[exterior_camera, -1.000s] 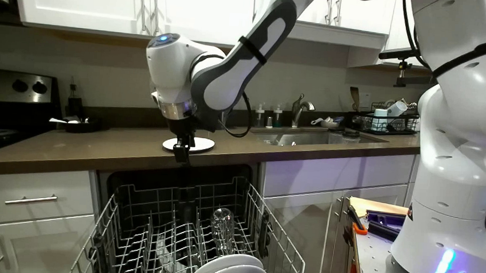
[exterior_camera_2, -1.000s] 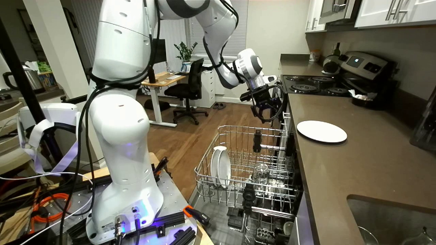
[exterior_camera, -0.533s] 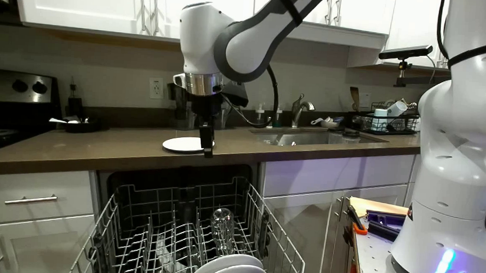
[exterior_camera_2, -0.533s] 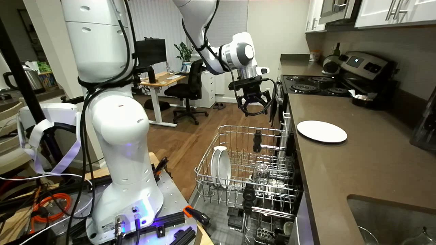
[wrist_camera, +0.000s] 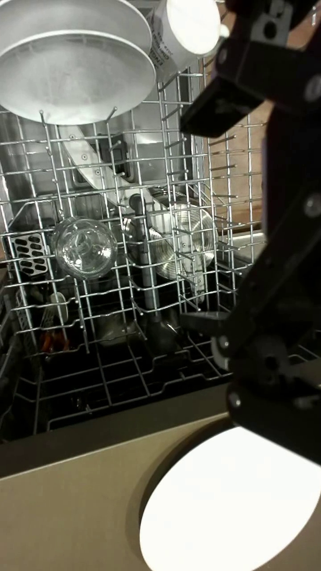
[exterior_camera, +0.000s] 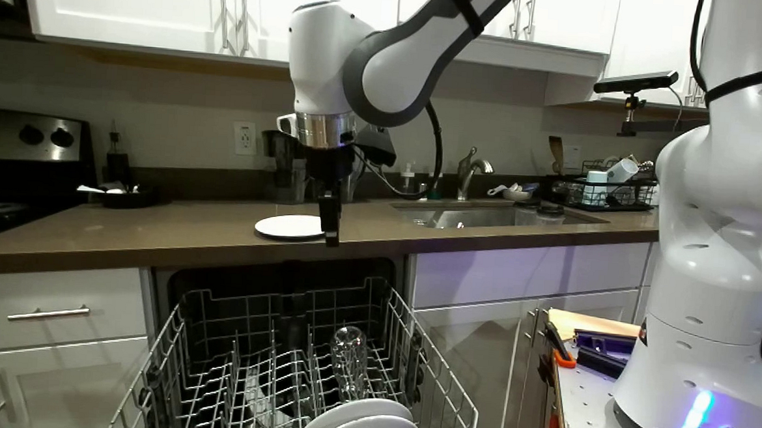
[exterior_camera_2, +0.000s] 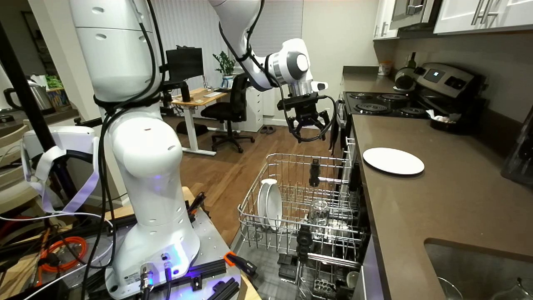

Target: Remove a plate from the dishwasher and put it on the counter

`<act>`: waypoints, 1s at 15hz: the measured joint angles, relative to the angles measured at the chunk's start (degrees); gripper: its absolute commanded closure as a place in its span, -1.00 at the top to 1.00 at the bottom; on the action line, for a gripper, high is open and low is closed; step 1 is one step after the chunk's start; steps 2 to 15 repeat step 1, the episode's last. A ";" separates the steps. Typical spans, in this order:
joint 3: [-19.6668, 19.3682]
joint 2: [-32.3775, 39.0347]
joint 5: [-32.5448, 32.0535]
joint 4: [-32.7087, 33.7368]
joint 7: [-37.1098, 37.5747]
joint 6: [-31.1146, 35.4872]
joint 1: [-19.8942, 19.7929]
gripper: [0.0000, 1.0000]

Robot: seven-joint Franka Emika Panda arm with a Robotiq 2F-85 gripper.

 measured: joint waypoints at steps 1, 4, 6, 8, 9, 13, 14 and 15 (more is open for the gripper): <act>0.00 0.00 0.00 0.00 0.00 0.00 0.00 1.00; 0.00 0.00 0.00 0.00 0.00 0.00 0.00 1.00; 0.00 0.00 0.00 0.00 0.00 0.00 0.00 1.00; 0.00 0.00 0.00 0.00 0.00 0.00 0.00 1.00; 0.00 0.00 0.00 0.00 0.00 0.00 0.00 1.00; 0.00 0.00 0.00 0.00 0.00 0.00 0.00 1.00; 0.00 0.00 0.00 0.00 0.00 0.00 0.00 1.00; 0.00 0.00 0.00 0.00 0.00 0.00 0.00 1.00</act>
